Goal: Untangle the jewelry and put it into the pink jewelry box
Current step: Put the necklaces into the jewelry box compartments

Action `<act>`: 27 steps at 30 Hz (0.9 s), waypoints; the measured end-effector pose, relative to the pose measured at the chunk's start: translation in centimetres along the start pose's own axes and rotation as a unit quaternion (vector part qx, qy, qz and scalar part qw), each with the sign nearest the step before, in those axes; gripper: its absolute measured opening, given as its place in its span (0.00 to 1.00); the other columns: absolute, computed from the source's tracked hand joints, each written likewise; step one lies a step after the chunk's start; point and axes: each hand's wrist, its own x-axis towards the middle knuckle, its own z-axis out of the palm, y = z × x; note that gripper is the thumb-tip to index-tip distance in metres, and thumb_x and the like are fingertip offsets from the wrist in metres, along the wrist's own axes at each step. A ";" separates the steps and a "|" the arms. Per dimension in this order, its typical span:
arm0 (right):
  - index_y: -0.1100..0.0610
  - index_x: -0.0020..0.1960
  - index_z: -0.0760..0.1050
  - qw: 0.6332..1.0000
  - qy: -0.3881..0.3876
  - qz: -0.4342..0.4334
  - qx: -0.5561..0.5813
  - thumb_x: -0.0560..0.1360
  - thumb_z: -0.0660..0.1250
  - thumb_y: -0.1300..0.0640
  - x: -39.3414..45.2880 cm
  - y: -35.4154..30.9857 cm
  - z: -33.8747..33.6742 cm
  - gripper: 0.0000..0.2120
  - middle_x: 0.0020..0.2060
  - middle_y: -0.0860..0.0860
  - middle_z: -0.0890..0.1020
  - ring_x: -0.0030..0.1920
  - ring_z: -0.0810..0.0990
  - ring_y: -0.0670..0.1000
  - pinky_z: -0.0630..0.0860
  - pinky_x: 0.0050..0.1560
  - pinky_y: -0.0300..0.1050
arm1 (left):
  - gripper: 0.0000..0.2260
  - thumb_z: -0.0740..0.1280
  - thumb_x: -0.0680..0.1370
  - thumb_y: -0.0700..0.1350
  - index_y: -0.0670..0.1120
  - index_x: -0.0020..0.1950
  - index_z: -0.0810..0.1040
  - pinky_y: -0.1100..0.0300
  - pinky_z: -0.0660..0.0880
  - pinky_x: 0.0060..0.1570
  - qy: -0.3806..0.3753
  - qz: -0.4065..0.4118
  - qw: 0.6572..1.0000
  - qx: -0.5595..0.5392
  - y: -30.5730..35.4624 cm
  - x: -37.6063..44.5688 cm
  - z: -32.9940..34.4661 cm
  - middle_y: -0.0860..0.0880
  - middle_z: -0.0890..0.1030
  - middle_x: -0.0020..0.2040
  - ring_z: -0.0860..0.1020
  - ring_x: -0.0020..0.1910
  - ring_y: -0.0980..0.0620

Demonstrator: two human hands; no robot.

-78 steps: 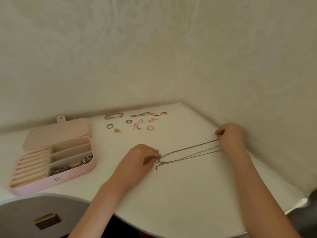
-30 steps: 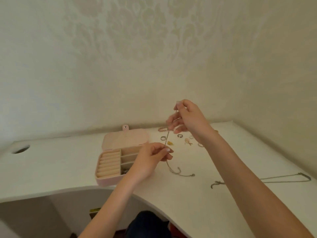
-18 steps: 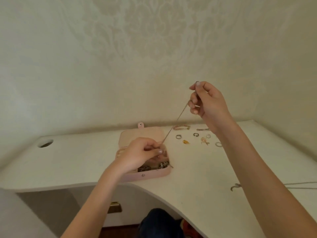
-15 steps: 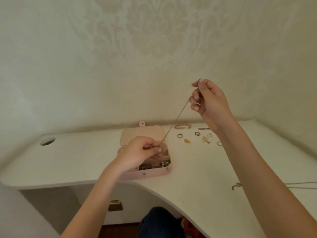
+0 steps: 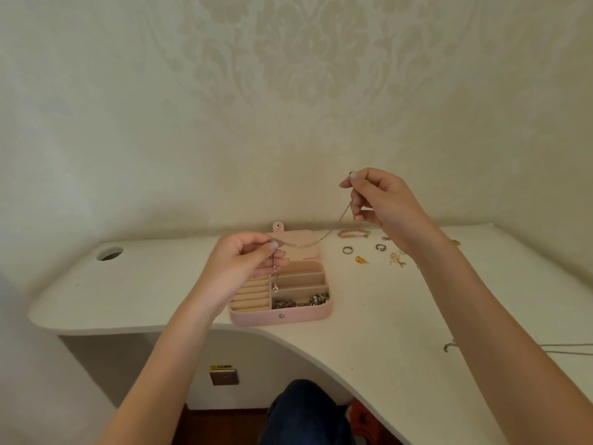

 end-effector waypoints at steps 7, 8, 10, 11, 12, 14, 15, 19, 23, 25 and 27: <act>0.58 0.45 0.78 0.999 -0.050 0.001 -0.015 0.80 0.61 0.56 -0.6 -0.3 1.6 0.09 0.30 0.50 0.71 0.30 0.72 0.47 0.73 0.32 0.36 | 0.04 0.65 0.76 0.33 0.35 0.47 0.79 0.62 0.80 0.37 -0.015 -0.020 0.997 0.067 -2.4 -0.2 0.9 0.41 0.82 0.39 0.83 0.35 0.51; 0.58 0.45 0.78 0.998 -0.056 0.003 -0.016 0.80 0.61 0.56 -0.7 -0.4 1.8 0.09 0.30 0.51 0.71 0.30 0.72 0.47 0.73 0.31 0.36 | 0.04 0.66 0.76 0.34 0.35 0.47 0.79 0.62 0.80 0.37 -0.018 -0.021 0.996 0.080 -2.8 -0.2 1.0 0.42 0.82 0.39 0.83 0.35 0.51; 0.59 0.45 0.78 0.997 -0.072 0.007 -0.017 0.79 0.62 0.56 -0.9 -0.4 2.3 0.09 0.30 0.51 0.71 0.30 0.72 0.47 0.73 0.31 0.37 | 0.04 0.67 0.76 0.36 0.38 0.46 0.81 0.66 0.78 0.36 -0.020 -0.009 0.989 0.144 -3.3 -0.3 1.0 0.46 0.83 0.37 0.81 0.35 0.54; 0.59 0.46 0.78 0.997 -0.081 0.009 -0.017 0.79 0.62 0.57 -0.9 -0.4 2.5 0.09 0.30 0.51 0.72 0.30 0.72 0.47 0.73 0.31 0.37 | 0.04 0.67 0.76 0.38 0.40 0.45 0.81 0.68 0.76 0.36 -0.018 0.009 0.981 0.195 -3.5 -0.4 0.9 0.49 0.83 0.36 0.80 0.34 0.57; 0.60 0.46 0.78 0.996 -0.088 0.010 -0.018 0.79 0.62 0.57 -1.0 -0.3 2.7 0.09 0.30 0.51 0.72 0.30 0.72 0.47 0.74 0.32 0.37 | 0.04 0.68 0.76 0.39 0.43 0.45 0.82 0.70 0.74 0.37 -0.017 0.038 0.965 0.258 -3.6 -0.5 0.8 0.52 0.83 0.36 0.79 0.33 0.60; 0.61 0.46 0.78 0.994 -0.105 0.013 -0.019 0.79 0.62 0.57 -1.2 -0.2 3.2 0.09 0.30 0.52 0.72 0.30 0.73 0.47 0.75 0.32 0.37 | 0.04 0.68 0.75 0.42 0.48 0.46 0.83 0.67 0.73 0.42 -0.031 0.091 0.919 0.382 -3.6 -0.8 0.5 0.56 0.82 0.38 0.78 0.37 0.60; 0.61 0.46 0.78 0.993 -0.115 0.016 -0.014 0.79 0.62 0.58 -1.3 -0.1 3.5 0.09 0.30 0.52 0.72 0.30 0.73 0.47 0.76 0.33 0.37 | 0.05 0.68 0.75 0.43 0.49 0.47 0.83 0.65 0.73 0.45 -0.043 0.104 0.896 0.431 -3.5 -1.0 0.5 0.56 0.82 0.41 0.78 0.41 0.59; 0.62 0.46 0.77 0.987 -0.155 0.032 0.002 0.79 0.62 0.58 -1.8 0.3 4.8 0.09 0.30 0.53 0.74 0.30 0.75 0.47 0.80 0.36 0.40 | 0.19 0.70 0.72 0.44 0.51 0.63 0.75 0.59 0.71 0.55 -0.040 0.118 0.851 0.510 -3.4 -1.1 0.7 0.53 0.80 0.54 0.76 0.56 0.53; 0.59 0.43 0.77 0.982 -0.187 0.034 0.015 0.79 0.62 0.58 -2.2 0.7 5.7 0.09 0.31 0.55 0.75 0.32 0.76 0.49 0.81 0.38 0.42 | 0.27 0.72 0.72 0.40 0.52 0.68 0.66 0.66 0.71 0.58 -0.086 0.040 0.969 0.227 -2.6 -1.3 2.0 0.55 0.79 0.58 0.74 0.60 0.59; 0.58 0.43 0.77 0.980 -0.193 0.036 0.013 0.79 0.63 0.58 -2.4 0.6 5.8 0.08 0.33 0.55 0.77 0.32 0.77 0.50 0.80 0.37 0.42 | 0.20 0.71 0.73 0.40 0.52 0.62 0.70 0.66 0.73 0.53 -0.073 0.026 0.987 0.141 -2.4 -1.4 2.6 0.55 0.83 0.50 0.79 0.52 0.61; 0.59 0.45 0.78 0.986 -0.158 0.052 -0.014 0.78 0.64 0.56 -2.3 0.5 5.4 0.08 0.37 0.55 0.80 0.29 0.77 0.50 0.78 0.31 0.42 | 0.15 0.71 0.73 0.41 0.53 0.55 0.73 0.64 0.73 0.47 -0.010 0.058 0.986 0.154 -2.4 -1.3 2.4 0.55 0.84 0.41 0.80 0.42 0.60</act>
